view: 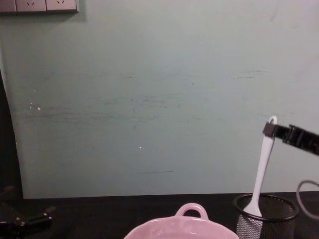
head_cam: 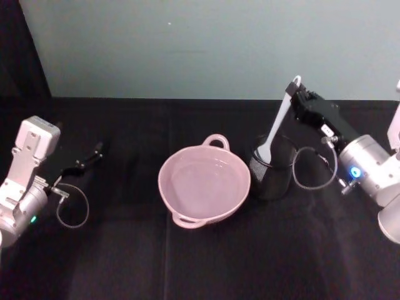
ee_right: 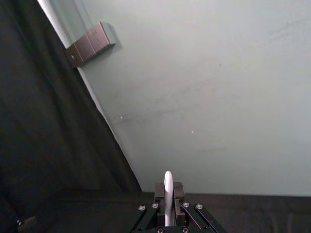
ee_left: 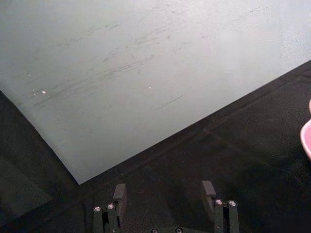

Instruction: Use the one hand to pick up the spoon and stir the clear water in the bowl.

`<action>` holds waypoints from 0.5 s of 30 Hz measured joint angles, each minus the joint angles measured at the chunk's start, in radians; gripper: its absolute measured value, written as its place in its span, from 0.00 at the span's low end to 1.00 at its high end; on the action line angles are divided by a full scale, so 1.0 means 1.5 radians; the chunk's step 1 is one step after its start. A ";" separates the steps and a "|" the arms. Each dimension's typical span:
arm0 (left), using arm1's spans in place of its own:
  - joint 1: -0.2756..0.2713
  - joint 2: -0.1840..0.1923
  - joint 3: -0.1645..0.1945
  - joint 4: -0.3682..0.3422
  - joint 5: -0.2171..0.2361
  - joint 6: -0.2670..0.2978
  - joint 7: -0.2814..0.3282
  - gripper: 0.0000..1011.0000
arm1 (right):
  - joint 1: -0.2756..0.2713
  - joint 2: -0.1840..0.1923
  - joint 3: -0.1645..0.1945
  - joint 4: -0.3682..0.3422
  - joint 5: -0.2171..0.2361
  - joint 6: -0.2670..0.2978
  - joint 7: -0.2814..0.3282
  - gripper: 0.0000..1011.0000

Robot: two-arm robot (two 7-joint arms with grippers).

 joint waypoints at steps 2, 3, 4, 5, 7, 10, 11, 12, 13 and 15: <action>0.000 0.000 0.000 0.000 0.000 0.000 0.000 1.00 | -0.001 0.000 -0.001 0.006 0.003 -0.001 0.003 0.11; 0.000 0.000 0.000 0.000 0.000 0.000 0.000 1.00 | -0.001 0.001 -0.003 0.010 0.007 -0.001 0.006 0.11; 0.000 0.000 0.000 0.000 0.000 0.000 0.000 1.00 | -0.001 0.001 -0.003 0.013 0.008 -0.001 0.007 0.11; 0.000 0.000 0.000 0.000 0.000 0.000 0.000 1.00 | -0.001 0.003 -0.004 0.018 0.011 -0.001 0.009 0.11; 0.000 0.000 0.000 0.000 0.000 0.000 0.000 1.00 | 0.000 0.005 -0.004 0.023 0.014 -0.001 0.010 0.11; 0.000 0.000 0.000 0.000 0.000 0.000 0.000 1.00 | 0.002 0.009 -0.003 0.031 0.021 0.000 0.014 0.11; 0.000 0.000 0.000 0.000 0.000 0.000 0.000 1.00 | 0.002 0.009 -0.003 0.033 0.023 0.001 0.015 0.11; 0.000 0.000 0.000 0.000 0.000 0.000 0.000 1.00 | 0.002 0.010 -0.003 0.034 0.026 0.002 0.017 0.11; 0.000 0.000 0.000 0.000 0.000 0.000 0.000 1.00 | 0.002 0.010 -0.001 0.038 0.033 0.003 0.020 0.11; 0.000 0.000 0.000 0.000 0.000 0.000 0.000 1.00 | 0.003 0.010 0.000 0.042 0.042 0.004 0.024 0.11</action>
